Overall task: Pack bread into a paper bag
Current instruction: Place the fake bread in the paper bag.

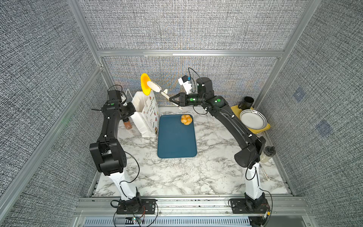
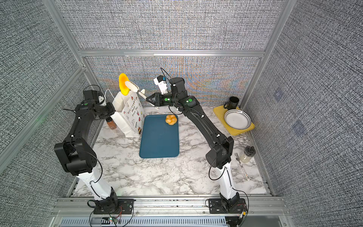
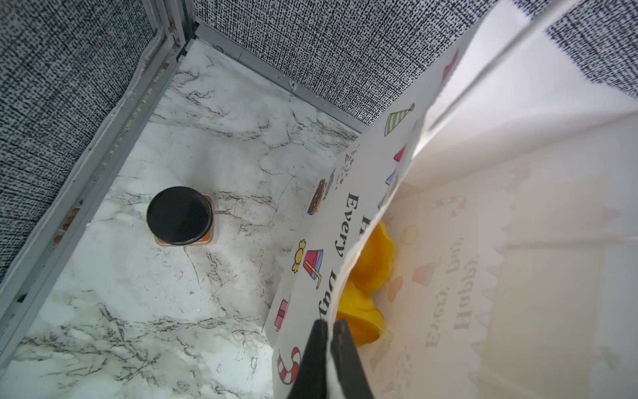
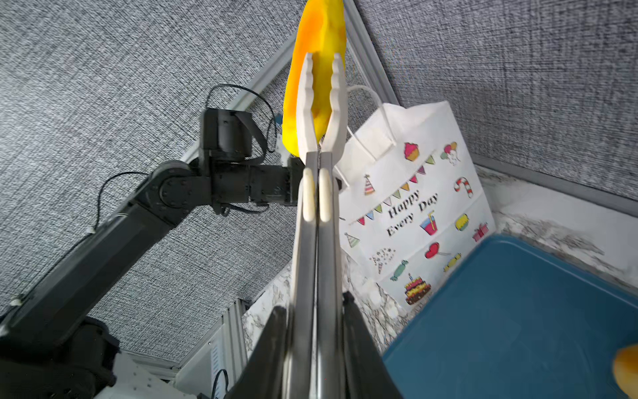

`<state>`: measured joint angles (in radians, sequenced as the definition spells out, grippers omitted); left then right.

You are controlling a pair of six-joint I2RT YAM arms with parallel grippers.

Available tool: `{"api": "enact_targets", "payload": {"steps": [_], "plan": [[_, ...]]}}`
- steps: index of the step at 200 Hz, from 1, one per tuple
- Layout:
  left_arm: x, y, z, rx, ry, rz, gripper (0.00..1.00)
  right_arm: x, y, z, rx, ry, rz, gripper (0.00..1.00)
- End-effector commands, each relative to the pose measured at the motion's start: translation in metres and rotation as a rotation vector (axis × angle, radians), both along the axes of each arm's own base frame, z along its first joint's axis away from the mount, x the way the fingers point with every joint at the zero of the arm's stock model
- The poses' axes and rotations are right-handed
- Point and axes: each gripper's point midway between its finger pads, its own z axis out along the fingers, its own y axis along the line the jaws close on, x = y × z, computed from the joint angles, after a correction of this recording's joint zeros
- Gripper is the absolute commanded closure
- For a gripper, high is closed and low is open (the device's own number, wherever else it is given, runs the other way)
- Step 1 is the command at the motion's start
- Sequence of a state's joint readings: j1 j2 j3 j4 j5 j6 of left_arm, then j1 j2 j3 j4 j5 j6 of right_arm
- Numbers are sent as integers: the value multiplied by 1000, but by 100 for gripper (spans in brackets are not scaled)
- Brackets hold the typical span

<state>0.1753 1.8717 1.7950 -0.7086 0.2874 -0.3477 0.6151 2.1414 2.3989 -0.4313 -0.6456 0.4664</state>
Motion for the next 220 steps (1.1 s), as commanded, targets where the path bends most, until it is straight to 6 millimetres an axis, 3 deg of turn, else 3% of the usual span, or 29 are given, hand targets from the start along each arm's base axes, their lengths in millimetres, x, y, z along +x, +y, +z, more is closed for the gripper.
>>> {"api": "enact_targets", "payload": {"steps": [1, 54, 88, 106, 136, 220], "plan": [[-6, -2, -5, 0, 29, -3, 98, -11, 15, 20, 67, -47, 59, 100], [-5, -9, 0, -11, 13, -22, 98, -15, 29, 17, 87, -47, 119, 100], [-7, -13, 4, -16, 5, -31, 98, -5, 38, 0, 89, -19, 125, 100], [-10, -13, 6, -12, 3, -31, 98, 4, 40, -9, 90, -7, 115, 95], [-14, -14, 7, -9, 1, -34, 98, 10, 43, -18, 92, 8, 105, 79], [-16, -15, 5, -13, 0, -38, 98, 16, 40, -32, 65, 37, 67, 68]]}}
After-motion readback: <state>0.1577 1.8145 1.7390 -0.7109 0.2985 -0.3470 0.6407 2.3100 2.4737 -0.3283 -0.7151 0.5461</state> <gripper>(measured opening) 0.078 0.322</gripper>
